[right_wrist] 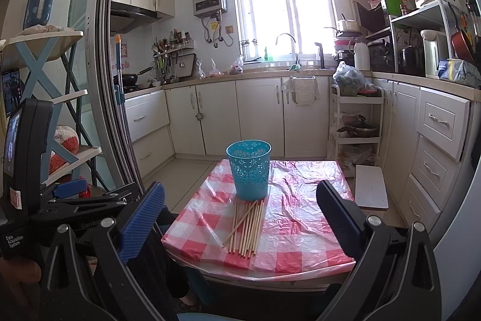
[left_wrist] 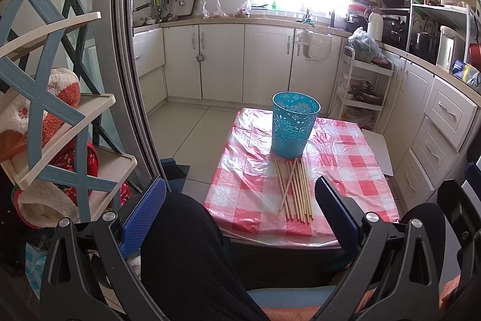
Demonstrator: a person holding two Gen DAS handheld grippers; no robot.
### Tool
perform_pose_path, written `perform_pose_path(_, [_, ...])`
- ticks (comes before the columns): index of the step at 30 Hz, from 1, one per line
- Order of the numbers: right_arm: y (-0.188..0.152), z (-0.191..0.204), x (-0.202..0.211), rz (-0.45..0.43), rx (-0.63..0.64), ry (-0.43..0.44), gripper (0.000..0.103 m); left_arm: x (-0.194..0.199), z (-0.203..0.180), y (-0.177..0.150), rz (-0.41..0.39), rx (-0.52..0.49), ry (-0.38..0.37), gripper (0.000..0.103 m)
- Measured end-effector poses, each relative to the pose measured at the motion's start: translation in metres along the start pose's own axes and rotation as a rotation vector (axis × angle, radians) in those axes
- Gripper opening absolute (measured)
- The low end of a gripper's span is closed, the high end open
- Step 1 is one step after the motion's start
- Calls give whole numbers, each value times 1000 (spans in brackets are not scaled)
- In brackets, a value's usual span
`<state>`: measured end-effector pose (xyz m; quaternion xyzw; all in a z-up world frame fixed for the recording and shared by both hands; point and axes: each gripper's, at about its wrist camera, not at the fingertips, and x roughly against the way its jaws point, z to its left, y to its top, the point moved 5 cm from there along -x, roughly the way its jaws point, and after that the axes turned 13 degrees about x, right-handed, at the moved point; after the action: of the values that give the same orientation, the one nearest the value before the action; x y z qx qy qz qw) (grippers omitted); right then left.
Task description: Organize utensils
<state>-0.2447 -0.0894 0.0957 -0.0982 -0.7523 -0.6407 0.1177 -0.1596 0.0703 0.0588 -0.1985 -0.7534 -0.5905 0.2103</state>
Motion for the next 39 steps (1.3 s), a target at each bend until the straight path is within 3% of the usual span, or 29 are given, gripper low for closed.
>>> perform_pose_path(17, [-10,-7,-17,28,7,-4,97,-18,-7,-4,29,-17,20,95])
perform_pose_path(23, [-25,-28,-56,98,-12,-22,97,-59,-10,-8,96,-36,28,95])
perform_pose_path(25, [-36,-39,-77,178,-28,-20,97,-79,-12,-11,134,-40,18,95])
perform_pose_path(30, [-61,-62,-135,283,-28,-40,97,-132,-21,-19,238,-57,7,95])
perform_pose_path(33, [-80,-68,-176,360,-71,17,83,-161,-24,-20,271,-54,18,95])
perform_pose_path(35, [-97,-61,-209,419,-143,96,67,-184,-25,-21,306,-40,18,95])
perform_pose_path(39, [-123,-60,-261,511,-141,132,42,-222,-33,-26,352,-37,13,95])
